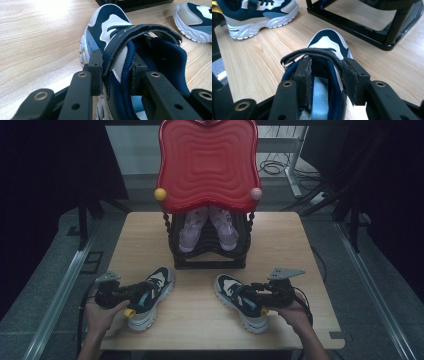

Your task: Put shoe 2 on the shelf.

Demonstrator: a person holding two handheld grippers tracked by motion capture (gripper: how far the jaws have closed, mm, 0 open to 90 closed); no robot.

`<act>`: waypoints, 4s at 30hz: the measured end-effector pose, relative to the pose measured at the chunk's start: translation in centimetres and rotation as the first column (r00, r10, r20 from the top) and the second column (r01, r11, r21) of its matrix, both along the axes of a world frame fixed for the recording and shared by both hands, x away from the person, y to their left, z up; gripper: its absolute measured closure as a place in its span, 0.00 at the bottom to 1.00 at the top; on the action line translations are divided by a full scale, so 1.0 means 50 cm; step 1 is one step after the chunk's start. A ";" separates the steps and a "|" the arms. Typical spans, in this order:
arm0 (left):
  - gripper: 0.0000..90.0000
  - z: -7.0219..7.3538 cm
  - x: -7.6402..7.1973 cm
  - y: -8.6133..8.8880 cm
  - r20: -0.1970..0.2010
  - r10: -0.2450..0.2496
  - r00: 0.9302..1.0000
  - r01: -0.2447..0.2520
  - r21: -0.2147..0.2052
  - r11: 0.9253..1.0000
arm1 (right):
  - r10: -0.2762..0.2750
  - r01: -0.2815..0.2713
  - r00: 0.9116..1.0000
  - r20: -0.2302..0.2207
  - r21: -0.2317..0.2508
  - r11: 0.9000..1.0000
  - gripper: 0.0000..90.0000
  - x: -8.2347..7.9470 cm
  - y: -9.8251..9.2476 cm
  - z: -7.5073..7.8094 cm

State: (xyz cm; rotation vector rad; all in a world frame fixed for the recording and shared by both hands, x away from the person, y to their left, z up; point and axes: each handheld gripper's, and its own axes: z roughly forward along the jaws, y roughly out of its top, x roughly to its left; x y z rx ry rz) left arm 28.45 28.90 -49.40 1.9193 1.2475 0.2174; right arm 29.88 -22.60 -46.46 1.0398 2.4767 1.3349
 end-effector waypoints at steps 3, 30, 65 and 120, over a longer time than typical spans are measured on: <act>0.77 0.000 0.000 0.000 0.000 0.002 1.000 -0.002 0.000 1.000 | -0.008 0.008 1.000 -0.009 -0.006 1.000 0.67 0.001 -0.002 -0.002; 0.77 0.000 -0.001 -0.001 0.000 0.004 1.000 -0.004 0.000 1.000 | -0.047 0.044 0.998 -0.040 -0.059 0.997 0.66 0.021 0.002 -0.019; 0.78 0.015 -0.019 0.005 0.055 0.021 0.998 -0.015 -0.096 0.995 | -0.109 0.108 0.994 0.008 0.073 0.991 0.83 -0.018 -0.037 -0.025; 0.78 0.071 -0.037 0.047 0.189 0.132 0.973 -0.081 -0.257 0.963 | -0.452 0.360 0.884 0.123 0.439 0.823 0.83 -0.094 -0.192 -0.001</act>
